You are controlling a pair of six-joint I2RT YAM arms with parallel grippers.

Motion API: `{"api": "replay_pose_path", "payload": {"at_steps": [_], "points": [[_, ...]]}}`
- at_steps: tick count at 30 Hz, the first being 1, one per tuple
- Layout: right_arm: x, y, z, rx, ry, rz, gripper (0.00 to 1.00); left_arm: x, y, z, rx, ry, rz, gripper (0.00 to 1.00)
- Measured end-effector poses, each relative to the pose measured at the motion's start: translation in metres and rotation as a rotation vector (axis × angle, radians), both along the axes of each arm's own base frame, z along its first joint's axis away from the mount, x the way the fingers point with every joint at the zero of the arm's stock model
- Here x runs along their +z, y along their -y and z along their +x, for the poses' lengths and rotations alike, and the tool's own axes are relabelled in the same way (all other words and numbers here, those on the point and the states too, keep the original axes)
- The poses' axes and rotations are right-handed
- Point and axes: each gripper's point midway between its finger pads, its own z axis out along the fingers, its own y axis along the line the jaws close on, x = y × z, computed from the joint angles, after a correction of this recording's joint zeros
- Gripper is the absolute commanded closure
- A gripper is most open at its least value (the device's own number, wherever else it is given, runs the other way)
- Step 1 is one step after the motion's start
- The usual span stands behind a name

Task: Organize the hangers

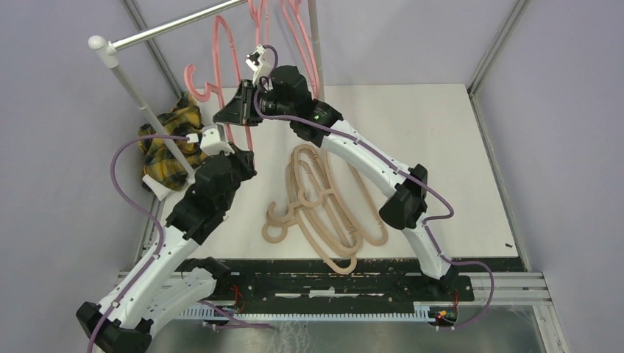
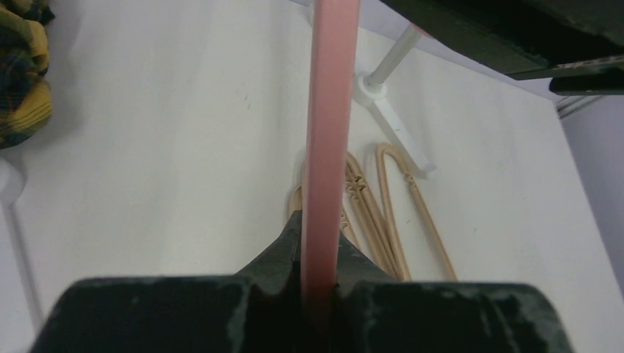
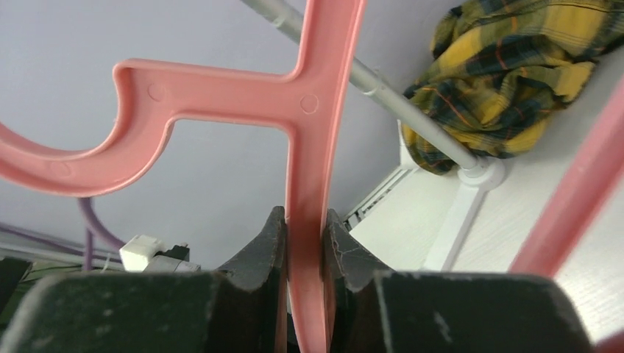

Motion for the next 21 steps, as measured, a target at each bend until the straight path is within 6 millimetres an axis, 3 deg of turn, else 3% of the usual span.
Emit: {"api": "replay_pose_path", "payload": {"at_steps": [4, 6, 8, 11, 17, 21], "points": [[-0.019, 0.006, 0.005, -0.033, -0.008, -0.053, 0.48, -0.017, -0.006, 0.005, 0.037, -0.072, 0.082, 0.97], [-0.028, 0.018, -0.003, -0.027, -0.026, -0.106, 0.36, -0.020, -0.023, 0.010, 0.127, -0.096, 0.122, 0.97], [-0.025, 0.032, -0.015, -0.019, -0.016, -0.139, 0.28, -0.019, -0.041, 0.013, 0.215, -0.104, 0.152, 0.97], [0.003, 0.056, -0.035, -0.009, 0.039, -0.141, 0.20, -0.010, -0.053, 0.014, 0.287, -0.097, 0.175, 0.97], [0.077, 0.105, -0.075, -0.001, 0.189, -0.059, 0.19, 0.005, -0.062, 0.021, 0.357, -0.094, 0.210, 0.97], [0.095, 0.127, -0.089, -0.010, 0.242, -0.047, 0.18, 0.012, -0.057, 0.032, 0.360, -0.102, 0.234, 0.97]]}}
